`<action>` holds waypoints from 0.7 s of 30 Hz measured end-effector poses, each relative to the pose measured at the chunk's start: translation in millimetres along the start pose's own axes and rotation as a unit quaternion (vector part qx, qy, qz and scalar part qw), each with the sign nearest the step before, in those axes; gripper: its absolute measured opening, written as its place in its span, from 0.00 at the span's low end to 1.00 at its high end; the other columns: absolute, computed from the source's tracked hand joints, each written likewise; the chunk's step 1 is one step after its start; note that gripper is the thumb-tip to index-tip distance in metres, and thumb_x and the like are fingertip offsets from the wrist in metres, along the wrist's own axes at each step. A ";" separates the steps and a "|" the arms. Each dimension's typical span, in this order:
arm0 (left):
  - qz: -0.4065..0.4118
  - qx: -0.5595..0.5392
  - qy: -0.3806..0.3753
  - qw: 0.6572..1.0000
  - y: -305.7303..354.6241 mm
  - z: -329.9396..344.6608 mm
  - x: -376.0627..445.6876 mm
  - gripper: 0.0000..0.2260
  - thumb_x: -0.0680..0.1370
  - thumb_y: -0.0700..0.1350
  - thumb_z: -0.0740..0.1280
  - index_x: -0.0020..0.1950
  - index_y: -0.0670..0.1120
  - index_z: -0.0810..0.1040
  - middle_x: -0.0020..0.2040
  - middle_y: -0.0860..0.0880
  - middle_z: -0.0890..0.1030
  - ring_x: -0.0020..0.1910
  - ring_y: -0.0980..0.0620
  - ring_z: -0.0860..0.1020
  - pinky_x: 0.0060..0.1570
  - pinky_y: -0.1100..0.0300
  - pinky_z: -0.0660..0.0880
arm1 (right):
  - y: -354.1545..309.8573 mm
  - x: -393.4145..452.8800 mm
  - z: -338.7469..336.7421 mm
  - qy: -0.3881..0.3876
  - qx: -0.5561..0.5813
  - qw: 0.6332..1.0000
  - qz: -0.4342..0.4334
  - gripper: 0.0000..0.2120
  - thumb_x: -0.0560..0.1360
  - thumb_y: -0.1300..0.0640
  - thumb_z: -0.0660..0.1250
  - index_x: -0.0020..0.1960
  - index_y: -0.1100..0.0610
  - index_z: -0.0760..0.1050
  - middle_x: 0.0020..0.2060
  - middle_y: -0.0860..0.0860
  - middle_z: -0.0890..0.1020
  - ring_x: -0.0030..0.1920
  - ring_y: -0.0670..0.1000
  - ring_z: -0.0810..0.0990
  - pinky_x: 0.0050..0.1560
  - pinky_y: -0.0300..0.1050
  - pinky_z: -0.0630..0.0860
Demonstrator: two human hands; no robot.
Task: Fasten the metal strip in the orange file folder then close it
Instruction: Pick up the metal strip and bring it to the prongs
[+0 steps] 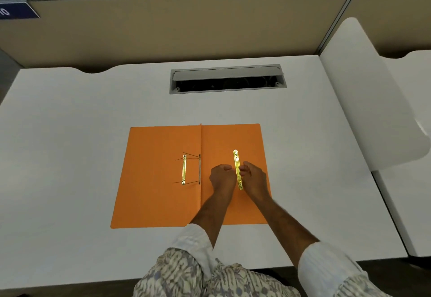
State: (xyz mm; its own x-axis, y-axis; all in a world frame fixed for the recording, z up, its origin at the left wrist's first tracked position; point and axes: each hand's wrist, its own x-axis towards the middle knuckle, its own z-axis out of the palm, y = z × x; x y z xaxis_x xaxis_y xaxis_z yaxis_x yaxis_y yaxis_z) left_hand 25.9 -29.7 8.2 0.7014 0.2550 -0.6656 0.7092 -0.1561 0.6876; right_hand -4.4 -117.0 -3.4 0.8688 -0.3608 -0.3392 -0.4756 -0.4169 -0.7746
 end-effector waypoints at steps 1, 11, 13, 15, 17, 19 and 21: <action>-0.012 -0.007 0.000 1.000 0.7 0.0 1.3 0.06 0.74 0.36 0.69 0.47 0.44 0.83 0.48 0.42 0.86 0.48 0.44 0.85 0.52 0.49 0.83 | -0.3 -0.7 0.1 0.002 0.000 1.000 -0.002 0.15 0.79 0.67 0.61 0.64 0.64 0.75 0.55 0.59 0.83 0.52 0.54 0.82 0.53 0.43 0.77; -0.042 -0.004 -0.013 0.999 5.5 12.1 -2.7 0.05 0.72 0.38 0.72 0.48 0.42 0.82 0.49 0.42 0.85 0.48 0.45 0.84 0.46 0.53 0.83 | 3.9 -1.1 2.2 0.003 0.001 1.000 -0.016 0.12 0.79 0.68 0.60 0.60 0.66 0.77 0.52 0.59 0.84 0.53 0.56 0.82 0.55 0.46 0.78; -0.024 0.004 0.007 1.000 6.1 10.4 -3.7 0.08 0.74 0.37 0.69 0.52 0.42 0.82 0.52 0.43 0.85 0.46 0.47 0.81 0.38 0.60 0.78 | 4.0 -1.3 2.2 0.009 0.005 1.000 -0.015 0.13 0.79 0.67 0.60 0.63 0.66 0.76 0.54 0.59 0.83 0.54 0.56 0.82 0.59 0.51 0.79; -0.010 0.009 0.033 0.999 4.6 7.0 -3.0 0.10 0.75 0.35 0.67 0.55 0.42 0.81 0.54 0.44 0.83 0.49 0.47 0.81 0.41 0.61 0.77 | 4.0 -1.2 3.2 0.019 0.013 1.000 -0.011 0.15 0.79 0.67 0.61 0.65 0.65 0.74 0.56 0.58 0.83 0.56 0.56 0.82 0.60 0.53 0.79; -0.015 0.007 0.037 0.999 4.4 6.2 -3.5 0.11 0.75 0.35 0.67 0.56 0.42 0.82 0.54 0.43 0.83 0.48 0.46 0.81 0.41 0.60 0.76 | 3.7 -1.6 4.5 0.023 0.014 1.000 -0.012 0.16 0.79 0.67 0.60 0.66 0.64 0.73 0.57 0.58 0.83 0.56 0.56 0.82 0.60 0.52 0.79; -0.029 -0.005 0.028 0.999 6.4 7.4 -5.4 0.10 0.75 0.35 0.67 0.53 0.42 0.83 0.52 0.43 0.84 0.44 0.48 0.79 0.34 0.63 0.73 | 4.4 -1.8 5.1 0.025 0.014 0.999 -0.014 0.16 0.79 0.68 0.61 0.66 0.65 0.74 0.56 0.59 0.83 0.55 0.56 0.82 0.59 0.52 0.79; -0.045 -0.016 0.029 0.998 10.3 7.1 -3.7 0.08 0.74 0.35 0.66 0.49 0.42 0.84 0.49 0.42 0.85 0.43 0.46 0.81 0.34 0.62 0.75 | 5.1 -1.4 4.3 0.025 0.018 0.999 -0.014 0.16 0.79 0.68 0.62 0.66 0.65 0.74 0.56 0.59 0.83 0.54 0.57 0.82 0.59 0.54 0.79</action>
State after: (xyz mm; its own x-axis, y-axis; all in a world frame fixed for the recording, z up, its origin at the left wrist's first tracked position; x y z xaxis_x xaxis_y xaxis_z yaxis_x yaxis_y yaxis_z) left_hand 31.1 -39.0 15.7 0.6290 0.3219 -0.7076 0.7658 -0.0998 0.6353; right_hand -7.4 -115.0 -9.1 0.8736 -0.3909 -0.2898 -0.4445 -0.3985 -0.8022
